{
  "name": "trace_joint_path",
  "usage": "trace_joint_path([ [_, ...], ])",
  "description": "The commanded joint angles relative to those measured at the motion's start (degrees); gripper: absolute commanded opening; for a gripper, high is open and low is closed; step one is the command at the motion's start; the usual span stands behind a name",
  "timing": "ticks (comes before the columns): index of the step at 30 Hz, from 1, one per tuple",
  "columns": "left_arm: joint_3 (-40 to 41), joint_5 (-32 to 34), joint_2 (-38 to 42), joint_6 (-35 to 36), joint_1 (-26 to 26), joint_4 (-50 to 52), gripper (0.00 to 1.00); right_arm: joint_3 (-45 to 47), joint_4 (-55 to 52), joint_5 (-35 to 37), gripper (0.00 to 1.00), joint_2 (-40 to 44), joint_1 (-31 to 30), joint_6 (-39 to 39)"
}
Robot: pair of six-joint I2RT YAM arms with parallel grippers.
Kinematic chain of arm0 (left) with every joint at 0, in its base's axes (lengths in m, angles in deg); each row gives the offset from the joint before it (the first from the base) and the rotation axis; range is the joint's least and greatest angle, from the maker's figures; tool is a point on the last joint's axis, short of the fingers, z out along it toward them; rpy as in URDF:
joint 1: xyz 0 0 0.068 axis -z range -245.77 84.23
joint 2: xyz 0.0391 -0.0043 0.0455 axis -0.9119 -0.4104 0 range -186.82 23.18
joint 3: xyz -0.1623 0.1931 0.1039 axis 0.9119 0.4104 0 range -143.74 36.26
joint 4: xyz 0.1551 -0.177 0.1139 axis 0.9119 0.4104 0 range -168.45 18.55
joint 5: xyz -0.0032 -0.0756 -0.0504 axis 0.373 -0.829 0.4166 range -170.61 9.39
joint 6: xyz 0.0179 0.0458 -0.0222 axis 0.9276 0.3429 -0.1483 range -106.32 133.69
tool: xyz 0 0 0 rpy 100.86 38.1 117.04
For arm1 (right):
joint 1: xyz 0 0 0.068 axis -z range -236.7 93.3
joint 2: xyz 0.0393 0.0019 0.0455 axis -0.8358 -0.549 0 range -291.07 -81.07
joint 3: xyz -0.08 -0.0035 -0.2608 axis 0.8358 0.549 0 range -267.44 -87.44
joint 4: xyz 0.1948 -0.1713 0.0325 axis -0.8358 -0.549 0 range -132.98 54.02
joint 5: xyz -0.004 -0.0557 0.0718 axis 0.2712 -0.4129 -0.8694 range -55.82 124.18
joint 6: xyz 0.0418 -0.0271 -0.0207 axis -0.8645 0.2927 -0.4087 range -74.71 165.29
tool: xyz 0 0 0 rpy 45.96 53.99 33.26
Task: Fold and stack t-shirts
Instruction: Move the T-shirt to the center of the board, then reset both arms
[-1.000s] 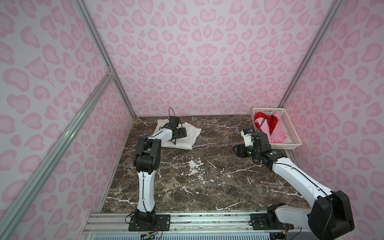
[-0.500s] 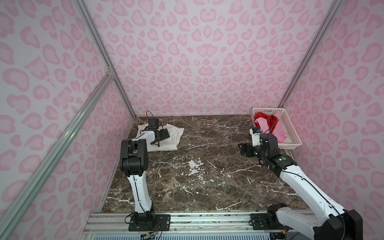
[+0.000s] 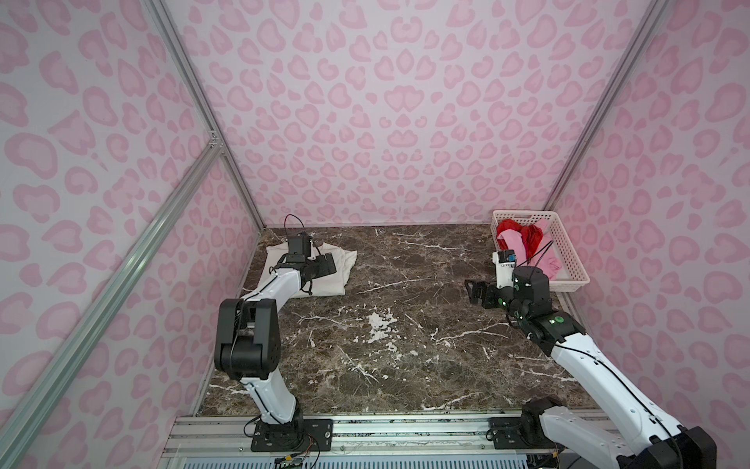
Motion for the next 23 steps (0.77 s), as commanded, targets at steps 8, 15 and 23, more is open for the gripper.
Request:
trace_joint_path([
  [8, 23.6, 16.5, 26.9, 4.8, 6.3, -13.4, 0.96, 5.9, 9.5, 0.7, 0.99, -2.7, 0.0, -4.9],
  [15, 34.6, 19.7, 34.3, 9.3, 6.4, -21.6, 0.96, 9.3, 16.1, 5.7, 0.99, -9.6, 0.0, -3.2],
  [23, 41.1, 24.7, 27.5, 12.7, 5.6, -40.1, 0.96, 23.3, 39.1, 20.6, 0.99, -3.2, -0.6, 7.9],
])
